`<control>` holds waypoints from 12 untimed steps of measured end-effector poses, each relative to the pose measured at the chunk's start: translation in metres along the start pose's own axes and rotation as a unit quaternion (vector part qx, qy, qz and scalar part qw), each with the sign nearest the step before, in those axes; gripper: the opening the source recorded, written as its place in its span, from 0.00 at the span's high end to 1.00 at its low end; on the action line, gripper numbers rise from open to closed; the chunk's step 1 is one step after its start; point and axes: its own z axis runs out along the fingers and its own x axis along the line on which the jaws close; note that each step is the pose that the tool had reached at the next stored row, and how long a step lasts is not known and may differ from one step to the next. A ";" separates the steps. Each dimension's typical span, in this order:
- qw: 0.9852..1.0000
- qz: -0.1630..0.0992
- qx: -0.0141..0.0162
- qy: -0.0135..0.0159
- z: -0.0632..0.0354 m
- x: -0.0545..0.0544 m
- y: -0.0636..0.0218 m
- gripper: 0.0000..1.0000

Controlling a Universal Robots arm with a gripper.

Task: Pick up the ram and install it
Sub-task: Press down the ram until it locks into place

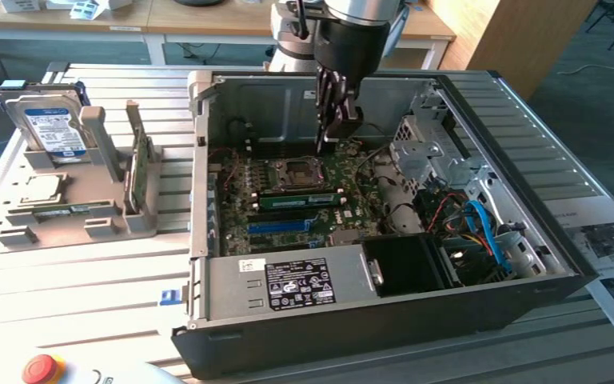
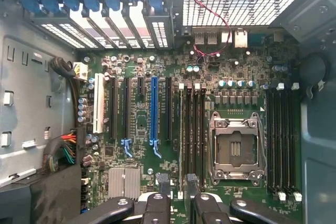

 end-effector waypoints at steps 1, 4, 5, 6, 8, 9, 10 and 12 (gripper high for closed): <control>1.000 0.000 0.000 0.000 0.0000 0.000 0.0000 0.75; 1.000 0.000 0.000 0.000 0.0000 0.000 0.0000 0.75; 1.000 0.000 0.000 0.000 0.0000 0.000 0.0000 0.75; 1.000 0.000 0.000 0.000 0.0000 0.000 0.0000 0.75; 1.000 0.000 0.000 0.000 0.0000 0.000 0.0000 0.75; 1.000 0.000 0.000 0.000 -0.0001 0.000 0.0000 0.75; 1.000 0.000 0.000 0.000 0.0000 0.000 0.0000 0.75; 1.000 0.000 0.000 0.000 0.0000 0.000 0.0000 0.75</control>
